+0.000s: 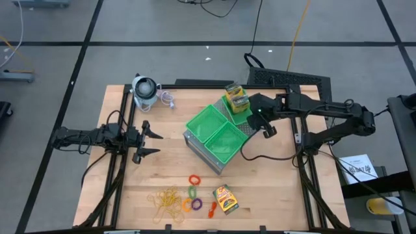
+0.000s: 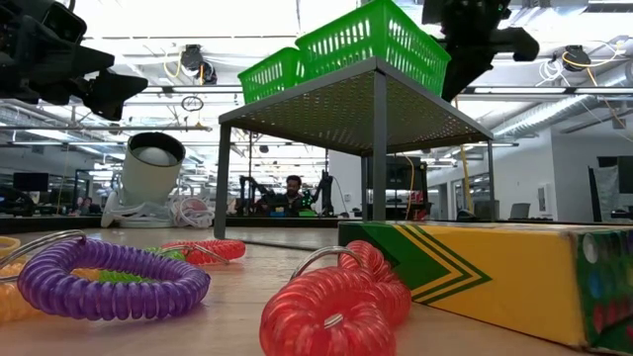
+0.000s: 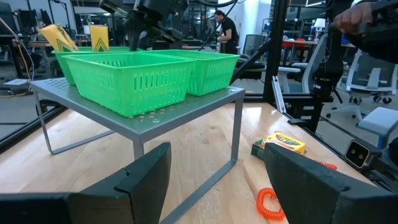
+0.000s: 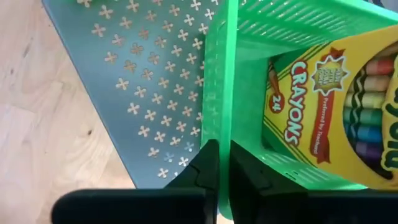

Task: Pick & Place Office Desk Supplies
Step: Adjust the top right green bin on the shelf

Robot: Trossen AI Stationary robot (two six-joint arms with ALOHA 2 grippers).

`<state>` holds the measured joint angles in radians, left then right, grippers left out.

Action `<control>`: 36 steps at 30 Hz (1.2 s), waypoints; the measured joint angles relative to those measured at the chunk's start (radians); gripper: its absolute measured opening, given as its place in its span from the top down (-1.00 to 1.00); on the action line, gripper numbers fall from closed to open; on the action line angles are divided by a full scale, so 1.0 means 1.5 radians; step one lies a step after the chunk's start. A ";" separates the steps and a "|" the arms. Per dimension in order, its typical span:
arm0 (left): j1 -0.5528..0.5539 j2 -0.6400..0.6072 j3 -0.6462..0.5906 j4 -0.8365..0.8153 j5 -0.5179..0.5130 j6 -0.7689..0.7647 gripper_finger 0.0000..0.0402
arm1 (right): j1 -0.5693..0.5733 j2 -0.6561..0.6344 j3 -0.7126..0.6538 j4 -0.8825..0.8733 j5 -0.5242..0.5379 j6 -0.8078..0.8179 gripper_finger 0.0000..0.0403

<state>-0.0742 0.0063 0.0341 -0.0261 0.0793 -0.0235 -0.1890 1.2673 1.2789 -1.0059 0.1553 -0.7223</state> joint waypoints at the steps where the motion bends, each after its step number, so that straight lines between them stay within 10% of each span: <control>1: 0.000 0.000 0.000 0.000 0.000 0.000 -0.32 | 0.000 0.000 0.000 -0.002 -0.001 -0.006 0.97; 36: 0.000 0.000 0.000 0.000 0.000 0.000 -0.32 | 0.001 0.000 0.001 -0.041 0.003 -0.070 0.88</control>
<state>-0.0743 0.0063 0.0344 -0.0260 0.0795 -0.0235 -0.1879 1.2675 1.2797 -1.0673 0.1601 -0.8274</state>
